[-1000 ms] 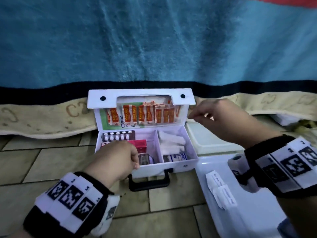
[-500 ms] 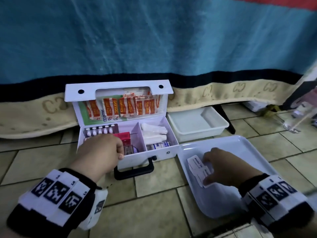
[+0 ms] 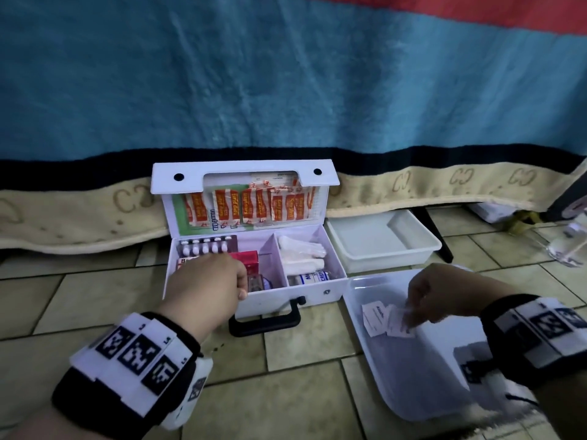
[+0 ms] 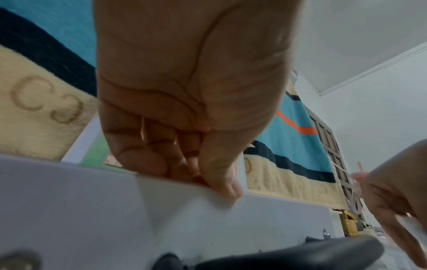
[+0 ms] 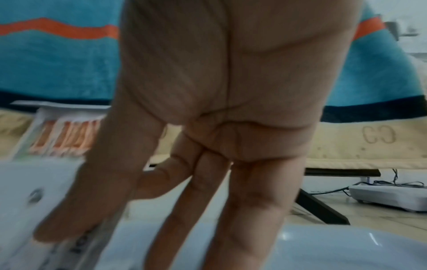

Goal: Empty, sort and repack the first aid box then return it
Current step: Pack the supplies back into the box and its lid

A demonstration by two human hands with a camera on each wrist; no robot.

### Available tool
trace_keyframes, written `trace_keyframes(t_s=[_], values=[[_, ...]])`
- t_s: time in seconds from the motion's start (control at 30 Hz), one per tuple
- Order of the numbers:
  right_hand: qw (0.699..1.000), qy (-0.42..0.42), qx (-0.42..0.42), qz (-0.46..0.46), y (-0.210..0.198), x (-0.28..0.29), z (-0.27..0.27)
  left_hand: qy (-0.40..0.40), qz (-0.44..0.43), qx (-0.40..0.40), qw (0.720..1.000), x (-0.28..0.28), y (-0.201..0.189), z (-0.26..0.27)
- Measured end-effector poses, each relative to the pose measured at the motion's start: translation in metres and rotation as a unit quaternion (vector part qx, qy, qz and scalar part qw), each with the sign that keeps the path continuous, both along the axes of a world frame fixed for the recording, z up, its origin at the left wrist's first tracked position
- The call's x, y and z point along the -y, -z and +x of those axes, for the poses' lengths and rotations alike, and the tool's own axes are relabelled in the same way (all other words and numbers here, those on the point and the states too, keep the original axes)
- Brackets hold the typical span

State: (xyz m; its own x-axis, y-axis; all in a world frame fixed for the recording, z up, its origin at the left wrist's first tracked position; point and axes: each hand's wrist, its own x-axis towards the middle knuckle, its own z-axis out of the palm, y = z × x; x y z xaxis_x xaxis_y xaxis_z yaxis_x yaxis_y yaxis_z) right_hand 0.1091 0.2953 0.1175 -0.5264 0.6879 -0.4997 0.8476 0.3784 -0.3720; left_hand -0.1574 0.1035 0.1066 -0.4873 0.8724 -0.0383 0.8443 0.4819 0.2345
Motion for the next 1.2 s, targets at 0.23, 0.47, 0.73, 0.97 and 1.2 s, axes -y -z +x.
trace_keyframes(t_s=[0.23,0.47,0.73,0.97,1.2], values=[[0.956,0.020,-0.263,-0.131,-0.025,0.004,-0.058,-0.011,0.010,0.012,1.000,0.001,0.000,0.001],[0.919,-0.062,-0.389,0.010,-0.018,0.009,-0.154,-0.013,0.011,0.007,1.000,0.002,0.000,0.002],[0.823,-0.029,-0.561,0.088,-0.032,0.016,-0.214,-0.017,0.015,0.028,0.999,0.002,0.000,0.000],[0.828,-0.090,-0.545,0.096,-0.031,0.009,-0.220,-0.035,0.009,0.024,0.999,0.001,0.006,-0.003],[0.847,-0.179,-0.483,0.127,-0.034,0.001,-0.214,-0.010,0.020,0.025,0.999,0.002,0.012,-0.007]])
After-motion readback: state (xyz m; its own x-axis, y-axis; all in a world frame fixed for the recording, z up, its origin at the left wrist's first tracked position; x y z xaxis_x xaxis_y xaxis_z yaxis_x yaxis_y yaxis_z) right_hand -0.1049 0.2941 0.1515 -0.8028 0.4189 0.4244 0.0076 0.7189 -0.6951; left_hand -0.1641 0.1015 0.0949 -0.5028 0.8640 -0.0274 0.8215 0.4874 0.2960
